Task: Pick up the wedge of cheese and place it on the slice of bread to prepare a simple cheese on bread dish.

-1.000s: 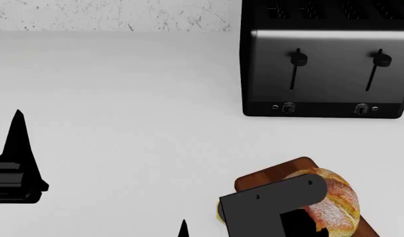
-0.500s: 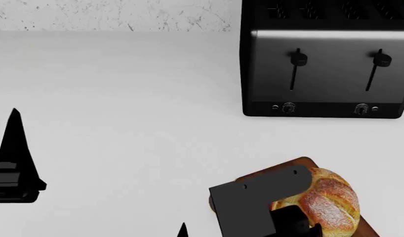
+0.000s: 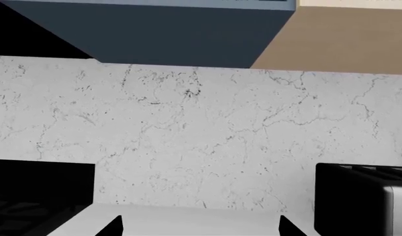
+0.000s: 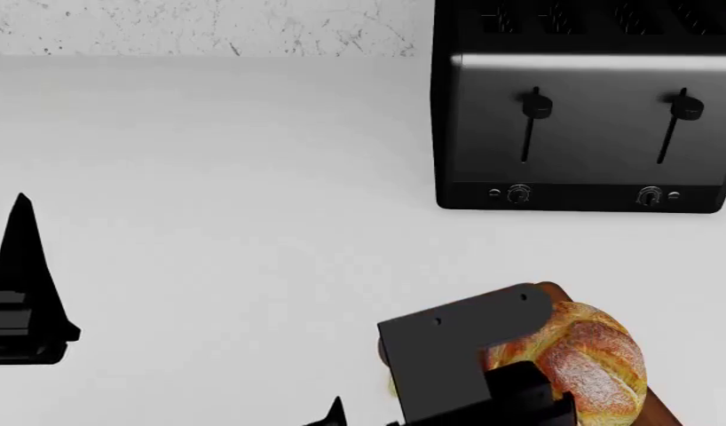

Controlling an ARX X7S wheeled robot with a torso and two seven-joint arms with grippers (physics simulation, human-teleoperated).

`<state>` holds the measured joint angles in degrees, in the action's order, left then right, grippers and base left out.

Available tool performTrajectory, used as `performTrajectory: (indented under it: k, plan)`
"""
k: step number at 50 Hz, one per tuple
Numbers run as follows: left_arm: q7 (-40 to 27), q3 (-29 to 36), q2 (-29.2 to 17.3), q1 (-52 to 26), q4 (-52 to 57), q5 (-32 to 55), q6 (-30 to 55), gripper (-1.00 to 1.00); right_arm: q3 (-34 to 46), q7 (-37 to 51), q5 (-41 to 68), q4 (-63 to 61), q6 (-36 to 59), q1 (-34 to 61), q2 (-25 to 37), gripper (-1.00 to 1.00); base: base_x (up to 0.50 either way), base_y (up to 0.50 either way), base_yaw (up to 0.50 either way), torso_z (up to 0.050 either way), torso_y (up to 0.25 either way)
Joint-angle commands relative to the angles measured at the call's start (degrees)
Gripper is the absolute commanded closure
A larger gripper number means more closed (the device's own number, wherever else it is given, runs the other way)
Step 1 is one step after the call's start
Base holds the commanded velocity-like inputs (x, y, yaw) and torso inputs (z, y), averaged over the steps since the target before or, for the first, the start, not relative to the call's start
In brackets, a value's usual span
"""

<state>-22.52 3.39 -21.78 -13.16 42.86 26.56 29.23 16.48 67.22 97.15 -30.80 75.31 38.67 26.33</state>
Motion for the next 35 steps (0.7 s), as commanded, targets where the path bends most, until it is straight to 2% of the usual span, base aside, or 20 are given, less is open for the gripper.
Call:
performTrajectory:
  k: [1, 20, 35]
  plan:
    - [-0.26, 0.03, -0.11, 0.07, 0.06, 0.06, -0.32, -1.0, 1.1, -2.13, -2.5, 2.07, -0.1, 0.41, -0.12, -1.0, 0.0, 0.0, 0.0, 0.0, 0.0]
    - [-0.42, 0.28, -0.35, 0.32, -0.06, -0.01, -1.09, -1.0, 1.91, -3.09, -4.08, 3.23, -1.18, -0.44, 0.75, -1.0, 0.0, 0.0, 0.0, 0.0, 0.0]
    - [-0.66, 0.32, -0.51, 0.31, -0.18, 0.19, -1.38, -1.0, 2.71, -8.76, -9.37, 5.23, -2.82, -1.23, 1.05, -1.0, 0.0, 0.0, 0.0, 0.0, 0.0]
